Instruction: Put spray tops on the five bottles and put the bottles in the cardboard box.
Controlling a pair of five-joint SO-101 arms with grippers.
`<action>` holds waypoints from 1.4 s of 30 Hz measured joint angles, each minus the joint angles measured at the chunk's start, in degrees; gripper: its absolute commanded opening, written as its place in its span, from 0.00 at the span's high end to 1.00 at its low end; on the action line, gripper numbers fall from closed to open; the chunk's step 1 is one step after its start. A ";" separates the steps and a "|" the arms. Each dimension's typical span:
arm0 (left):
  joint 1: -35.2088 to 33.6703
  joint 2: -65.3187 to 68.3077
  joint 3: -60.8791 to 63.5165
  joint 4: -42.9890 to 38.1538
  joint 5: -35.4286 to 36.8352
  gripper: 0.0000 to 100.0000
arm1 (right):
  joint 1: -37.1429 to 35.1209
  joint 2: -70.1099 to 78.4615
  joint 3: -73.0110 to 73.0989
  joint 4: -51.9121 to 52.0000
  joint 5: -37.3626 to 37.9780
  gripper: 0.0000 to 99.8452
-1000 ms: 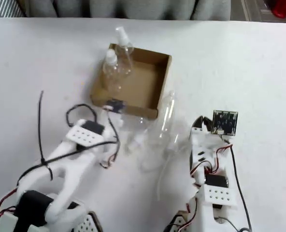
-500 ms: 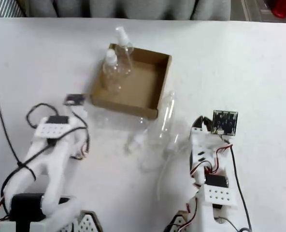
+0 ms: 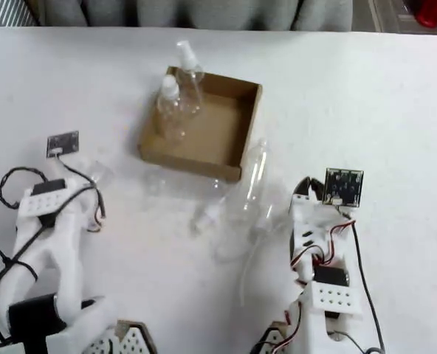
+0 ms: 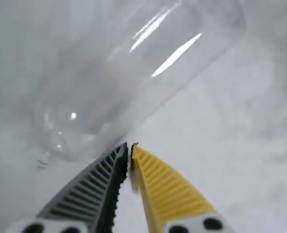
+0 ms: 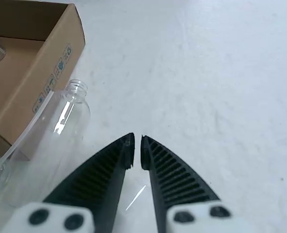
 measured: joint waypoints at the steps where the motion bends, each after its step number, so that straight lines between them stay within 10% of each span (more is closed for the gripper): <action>1: 0.00 0.00 -0.35 0.00 0.00 0.98 | 0.00 0.00 0.00 0.00 0.00 0.98; 16: -8.79 0.00 -5.36 -0.44 4.66 0.98 | 0.00 0.00 0.00 0.00 0.00 0.98; 28: -12.75 0.00 4.04 -24.18 10.20 0.98 | 0.00 0.00 0.00 0.00 0.00 0.98; 42: -12.75 0.09 2.11 -26.11 26.20 0.93 | 0.00 0.00 0.00 0.00 0.00 0.98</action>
